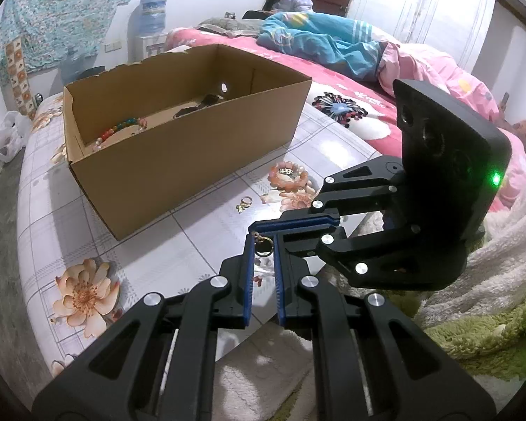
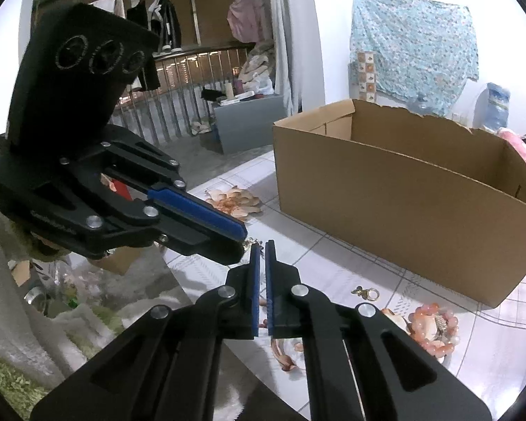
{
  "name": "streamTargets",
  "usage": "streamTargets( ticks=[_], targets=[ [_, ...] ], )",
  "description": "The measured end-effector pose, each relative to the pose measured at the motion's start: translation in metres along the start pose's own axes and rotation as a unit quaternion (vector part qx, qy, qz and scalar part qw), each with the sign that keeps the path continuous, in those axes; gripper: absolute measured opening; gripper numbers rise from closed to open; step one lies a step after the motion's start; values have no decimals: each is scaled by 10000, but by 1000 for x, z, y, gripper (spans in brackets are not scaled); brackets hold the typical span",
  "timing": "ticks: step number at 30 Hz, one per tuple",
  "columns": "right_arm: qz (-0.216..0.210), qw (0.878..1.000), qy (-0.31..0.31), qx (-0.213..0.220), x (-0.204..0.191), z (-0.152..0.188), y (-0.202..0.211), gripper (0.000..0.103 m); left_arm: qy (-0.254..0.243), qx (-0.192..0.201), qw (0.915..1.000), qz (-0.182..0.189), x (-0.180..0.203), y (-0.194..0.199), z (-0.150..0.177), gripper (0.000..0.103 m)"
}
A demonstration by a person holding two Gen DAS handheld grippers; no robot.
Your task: Organize jewelry
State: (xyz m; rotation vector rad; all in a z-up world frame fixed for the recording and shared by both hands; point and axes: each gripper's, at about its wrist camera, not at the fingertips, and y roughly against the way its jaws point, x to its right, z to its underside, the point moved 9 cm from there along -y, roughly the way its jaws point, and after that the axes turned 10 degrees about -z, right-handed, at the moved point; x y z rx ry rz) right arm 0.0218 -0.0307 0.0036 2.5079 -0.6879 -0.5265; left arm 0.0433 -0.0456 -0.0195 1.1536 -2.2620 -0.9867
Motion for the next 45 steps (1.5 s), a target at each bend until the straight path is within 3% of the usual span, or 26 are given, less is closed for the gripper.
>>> streamTargets(
  ticks=[15,26,30,35,39,41,45],
  targets=[
    [207,9994,-281,-48,11,1,1,3,25,217,9997,-131,-5,14,-12,10],
    [428,9900,-1047,841,74,-72,54,4,18,688,9969,-383,-37,29,-101,10],
    [330,9820,-1740,655,120,-95,56,5,105,356,9972,-656,-62,1,-126,10],
    [456,9672,-2499,65,166,-85,39,5,239,-15,9978,-615,-75,-43,-139,10],
    [85,9776,-2091,206,143,-80,44,9,271,-180,9975,-630,-79,-67,-139,10],
    [13,9860,-1638,307,124,-73,49,31,338,-230,9972,-633,-82,-72,-137,10],
    [-212,9922,-1223,121,91,-42,44,36,471,-125,9967,-652,-85,-67,-138,10]
  ],
)
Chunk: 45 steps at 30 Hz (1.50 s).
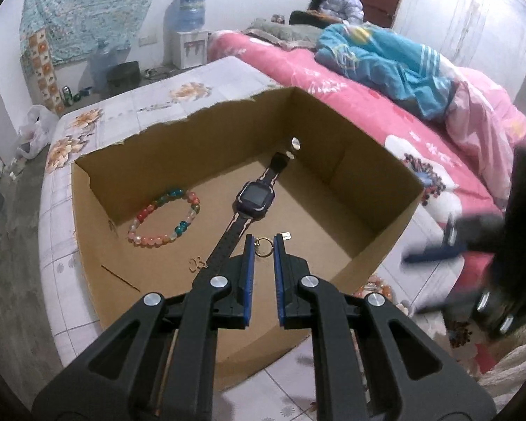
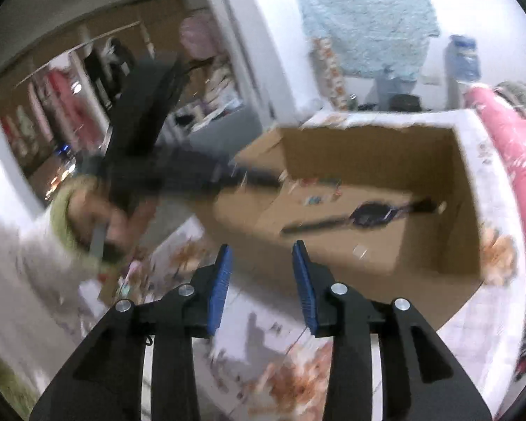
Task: Organize jewelry
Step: 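Carry the gold hoop charm with the left gripper into the box and open, then withdraw the left gripper from the box to the gold chain charm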
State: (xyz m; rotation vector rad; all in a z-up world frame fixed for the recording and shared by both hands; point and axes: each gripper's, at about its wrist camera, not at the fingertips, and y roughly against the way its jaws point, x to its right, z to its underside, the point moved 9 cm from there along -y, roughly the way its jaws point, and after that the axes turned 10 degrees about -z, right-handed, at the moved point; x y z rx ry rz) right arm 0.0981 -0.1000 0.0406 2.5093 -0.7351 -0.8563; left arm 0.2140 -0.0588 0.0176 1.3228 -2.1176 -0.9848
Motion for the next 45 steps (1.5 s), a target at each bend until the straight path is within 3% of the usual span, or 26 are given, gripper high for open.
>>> streamTargets(
  ticks=[3,7,14,21,28,37,43,45],
  targets=[
    [42,9993,-228,-303,5,28,-17,36,46,277,9996,-66,-3,19,-3,10],
    [414,9967,-384,-588,15,57,-37,36,101,631,9980,-12,-3,56,4,10],
    [980,9921,-8,-789,14,71,-51,34,155,588,9980,184,10,85,52,10],
    [982,9909,38,-915,6,76,-56,33,678,101,9958,609,21,46,118,10],
    [983,9902,8,-994,-4,81,-63,33,566,-452,9971,232,14,-3,168,10],
    [733,9912,-192,-1089,-10,82,-77,34,762,-107,9952,608,8,10,175,10],
    [554,9920,-56,-1134,-20,74,-93,33,872,-104,9944,589,4,8,180,10],
    [502,9922,-8,-1144,-24,72,-100,27,870,-99,9949,497,0,6,182,10]
  ],
)
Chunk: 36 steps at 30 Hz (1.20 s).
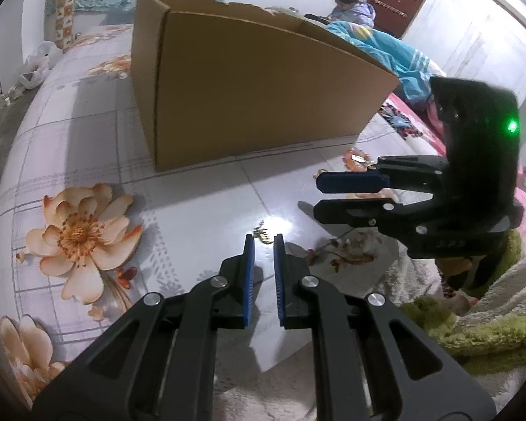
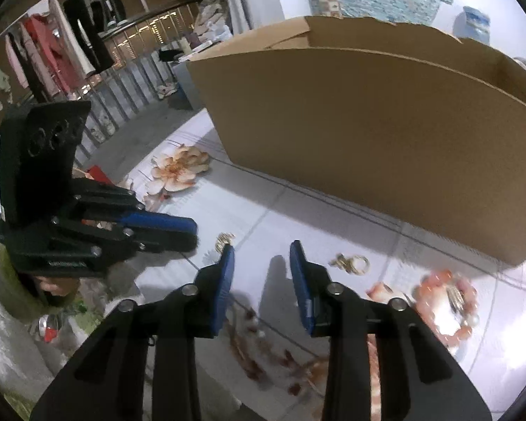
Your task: Organize jewelry
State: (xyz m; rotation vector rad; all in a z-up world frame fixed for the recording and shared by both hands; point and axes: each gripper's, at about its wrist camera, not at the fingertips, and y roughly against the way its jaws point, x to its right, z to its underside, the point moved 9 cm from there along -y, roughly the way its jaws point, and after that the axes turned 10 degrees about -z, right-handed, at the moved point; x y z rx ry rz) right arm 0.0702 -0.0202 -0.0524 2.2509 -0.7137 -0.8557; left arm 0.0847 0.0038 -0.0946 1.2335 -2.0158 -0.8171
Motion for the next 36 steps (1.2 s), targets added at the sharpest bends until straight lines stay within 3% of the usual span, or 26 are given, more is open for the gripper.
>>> streamTargets(
  ticks=[4,14,23,25,30,36],
  targets=[
    [-47,9998,190,-100,-13,-4,-14,17,27,23,10000,-71,-8,-1,2,10],
    [37,9980,522,-348,-26,-8,-32,9,-56,101,9998,-157,-12,0,6,10],
    [289,9946,846,-528,-28,-6,-38,8,-3,146,9998,-109,-14,2,7,10],
    [341,9939,897,-544,-28,-6,-38,3,4,153,9998,-108,-14,2,6,10],
    [216,9964,697,-442,-23,-9,-33,0,25,170,9998,-125,-15,4,8,10],
    [-47,9999,112,18,-12,-24,-4,0,46,162,9998,-94,-13,6,10,10]
  ],
)
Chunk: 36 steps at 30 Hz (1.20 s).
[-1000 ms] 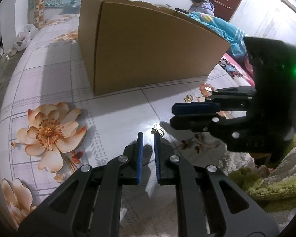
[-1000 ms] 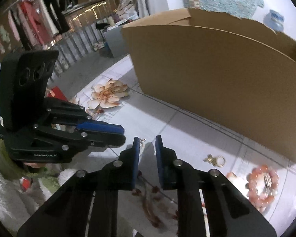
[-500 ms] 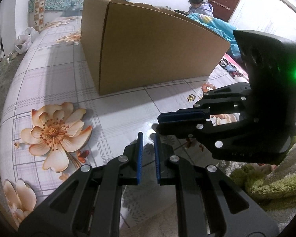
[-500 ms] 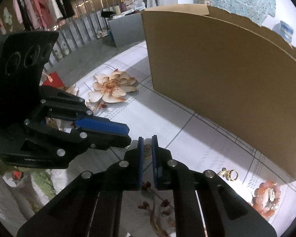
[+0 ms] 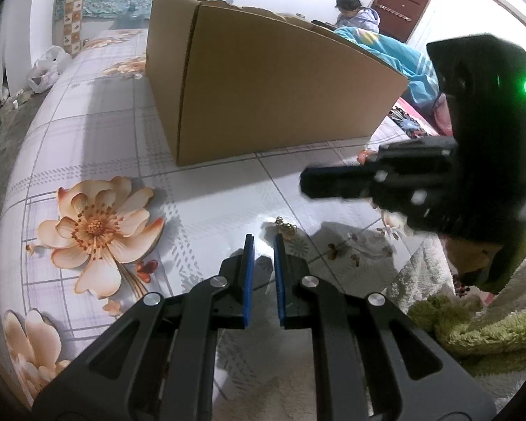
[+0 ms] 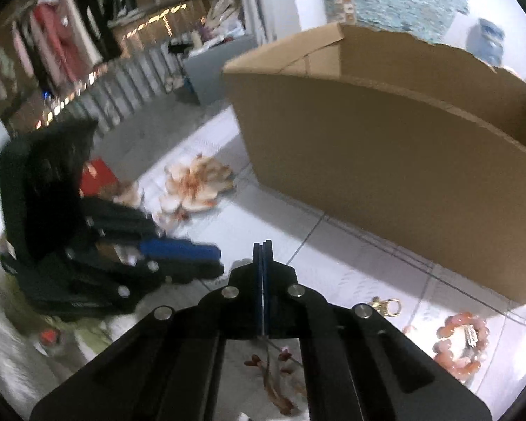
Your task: Organize jewelry
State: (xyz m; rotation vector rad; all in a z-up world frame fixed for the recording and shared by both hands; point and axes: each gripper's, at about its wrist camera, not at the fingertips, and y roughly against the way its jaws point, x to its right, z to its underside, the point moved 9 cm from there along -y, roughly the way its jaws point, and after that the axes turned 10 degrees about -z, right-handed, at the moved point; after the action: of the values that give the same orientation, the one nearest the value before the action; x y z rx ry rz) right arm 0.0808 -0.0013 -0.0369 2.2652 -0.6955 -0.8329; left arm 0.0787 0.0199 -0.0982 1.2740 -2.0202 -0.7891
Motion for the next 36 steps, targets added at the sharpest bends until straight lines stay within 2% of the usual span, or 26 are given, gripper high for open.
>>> streamTargets(
  ticks=[3,5,7,18,21,23,26,30,32,36],
  targets=[
    [-101,9996,-168,201,2,-6,14,0,-13,0,10000,48,5,1,0,12],
    [-42,9993,-191,307,4,-8,22,0,-50,7,10000,56,9,1,0,21],
    [10,9992,-234,329,7,-5,25,0,-87,16,9999,61,13,1,-1,25],
    [48,9991,-310,283,5,8,20,0,-568,-53,9977,-358,27,-13,-11,27],
    [58,9990,-335,307,5,9,22,0,-800,-89,9955,-493,33,-16,-11,25],
    [44,9987,-368,344,5,10,23,0,-901,-134,9939,-616,35,-18,-11,16],
    [22,9983,-421,393,7,12,25,0,-844,-246,9942,-614,33,-20,-12,8],
    [-6,9976,-495,481,12,15,28,0,-870,-293,9938,-635,35,-21,-11,8],
    [-33,9971,-555,528,15,16,30,0,-857,-293,9943,-562,37,-20,-12,0],
    [-59,9956,-678,648,21,18,36,0,-870,-236,9946,-508,39,-16,-19,0]
  ],
)
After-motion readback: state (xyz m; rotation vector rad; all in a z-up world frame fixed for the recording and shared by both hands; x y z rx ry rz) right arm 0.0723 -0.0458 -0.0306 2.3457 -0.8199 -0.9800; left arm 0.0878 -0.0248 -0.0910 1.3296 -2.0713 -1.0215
